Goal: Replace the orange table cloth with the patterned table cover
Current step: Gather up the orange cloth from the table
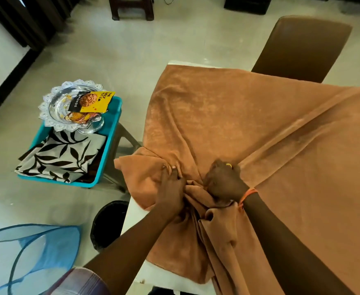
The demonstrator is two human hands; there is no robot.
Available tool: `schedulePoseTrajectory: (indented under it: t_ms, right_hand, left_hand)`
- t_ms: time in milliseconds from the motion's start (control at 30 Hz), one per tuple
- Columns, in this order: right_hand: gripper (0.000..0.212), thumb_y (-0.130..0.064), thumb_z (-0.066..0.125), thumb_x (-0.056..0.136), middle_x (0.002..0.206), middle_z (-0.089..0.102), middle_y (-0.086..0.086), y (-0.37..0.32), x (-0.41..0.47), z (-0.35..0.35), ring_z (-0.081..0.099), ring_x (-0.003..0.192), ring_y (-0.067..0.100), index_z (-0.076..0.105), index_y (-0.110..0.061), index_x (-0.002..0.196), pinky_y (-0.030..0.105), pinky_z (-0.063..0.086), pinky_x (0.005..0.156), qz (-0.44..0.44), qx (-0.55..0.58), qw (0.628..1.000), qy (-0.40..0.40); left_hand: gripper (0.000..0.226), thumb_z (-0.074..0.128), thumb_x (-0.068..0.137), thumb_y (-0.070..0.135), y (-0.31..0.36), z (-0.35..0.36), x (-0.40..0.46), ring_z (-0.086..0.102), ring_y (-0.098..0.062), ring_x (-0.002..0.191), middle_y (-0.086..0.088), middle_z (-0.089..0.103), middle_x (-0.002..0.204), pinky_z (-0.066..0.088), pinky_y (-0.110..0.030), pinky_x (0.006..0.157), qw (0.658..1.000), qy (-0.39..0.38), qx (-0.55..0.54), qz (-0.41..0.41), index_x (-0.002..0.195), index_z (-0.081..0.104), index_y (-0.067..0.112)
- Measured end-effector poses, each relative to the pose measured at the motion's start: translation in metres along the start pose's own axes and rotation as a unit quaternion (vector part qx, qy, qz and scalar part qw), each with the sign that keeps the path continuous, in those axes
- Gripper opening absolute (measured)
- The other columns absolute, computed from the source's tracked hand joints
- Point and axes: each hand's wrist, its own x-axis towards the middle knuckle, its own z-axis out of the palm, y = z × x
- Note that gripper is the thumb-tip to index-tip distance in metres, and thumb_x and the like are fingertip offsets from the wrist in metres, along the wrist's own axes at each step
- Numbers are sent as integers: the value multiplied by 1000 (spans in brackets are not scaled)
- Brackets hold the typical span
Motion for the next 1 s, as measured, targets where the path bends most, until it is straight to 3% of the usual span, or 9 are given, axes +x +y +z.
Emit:
schedulePoseTrajectory:
  t_ms: [67, 167, 300, 433, 567, 733, 867, 933, 1000]
  right_hand:
    - [45, -47, 53, 78, 135, 43, 7, -2, 21, -17, 43, 123, 31, 61, -33, 120, 47, 31, 104, 21, 96, 994, 54]
    - [72, -52, 54, 87, 155, 21, 13, -22, 43, -33, 32, 137, 37, 26, -26, 148, 52, 29, 108, 19, 99, 991, 93]
    - [57, -30, 56, 92, 140, 42, 21, -47, 53, -20, 45, 124, 45, 32, -25, 143, 55, 39, 102, 8, 25, 995, 96]
    - [38, -22, 60, 85, 111, 62, 8, -42, 60, -11, 59, 105, 32, 53, -25, 122, 44, 40, 90, -41, -86, 994, 46]
    - [23, -9, 55, 83, 100, 70, -4, -18, 26, -16, 61, 102, 23, 69, -26, 90, 43, 34, 95, -69, -48, 995, 52]
    - [13, -11, 65, 76, 90, 72, 1, 12, -39, -23, 64, 86, 19, 74, -12, 85, 39, 50, 82, -126, 154, 980, 30]
    - [36, -53, 54, 74, 88, 67, -7, 8, -87, -8, 59, 89, 18, 65, -25, 94, 40, 42, 88, -105, 114, 987, 29]
    - [80, -72, 59, 61, 116, 60, -6, 6, -102, 8, 52, 107, 19, 45, -31, 128, 45, 37, 96, -88, 81, 993, 16]
    - [123, -81, 57, 49, 147, 34, 1, 5, -110, 28, 42, 123, 24, 8, -29, 149, 49, 31, 102, -83, 20, 996, 4]
  left_hand:
    - [19, 60, 87, 28, 1, 3, -4, 52, -26, 118, -9, 62, 120, 30, -35, 111, 994, 53, -89, 44, 102, 67, 19]
    - [19, 48, 97, 23, -4, 6, -9, 56, -11, 89, -5, 67, 107, 49, -26, 84, 967, 65, -242, 52, 99, 66, 16]
    - [21, 53, 92, 13, -12, 11, -14, 57, -22, 100, -12, 63, 114, 45, -28, 90, 964, 69, -225, 122, 110, 62, 8]
    - [58, 45, 92, 38, -10, 18, -19, 44, -35, 131, -18, 43, 144, 35, -46, 111, 987, 142, -39, 60, 142, 35, 11]
    - [116, 70, 78, 44, -4, -8, -16, -21, -47, 144, -22, -19, 159, -13, -65, 110, 992, 104, 23, -68, 153, -16, 23]
    - [151, 91, 55, 37, -2, -12, -8, -7, -49, 145, -15, -16, 160, 16, -74, 108, 996, -6, -47, -70, 147, -30, 35]
    - [86, 84, 54, 35, -3, -21, 2, 44, -33, 123, -7, 49, 133, 45, -50, 97, 998, -20, 21, 53, 130, 48, 23]
    - [33, 71, 68, 22, 6, -24, 4, 57, -30, 102, -8, 63, 107, 51, -42, 83, 996, 46, -36, 66, 99, 62, 15]
    - [16, 64, 75, 18, 10, -29, 3, 61, -30, 87, -11, 65, 94, 52, -42, 74, 989, 62, -121, 57, 87, 63, 9]
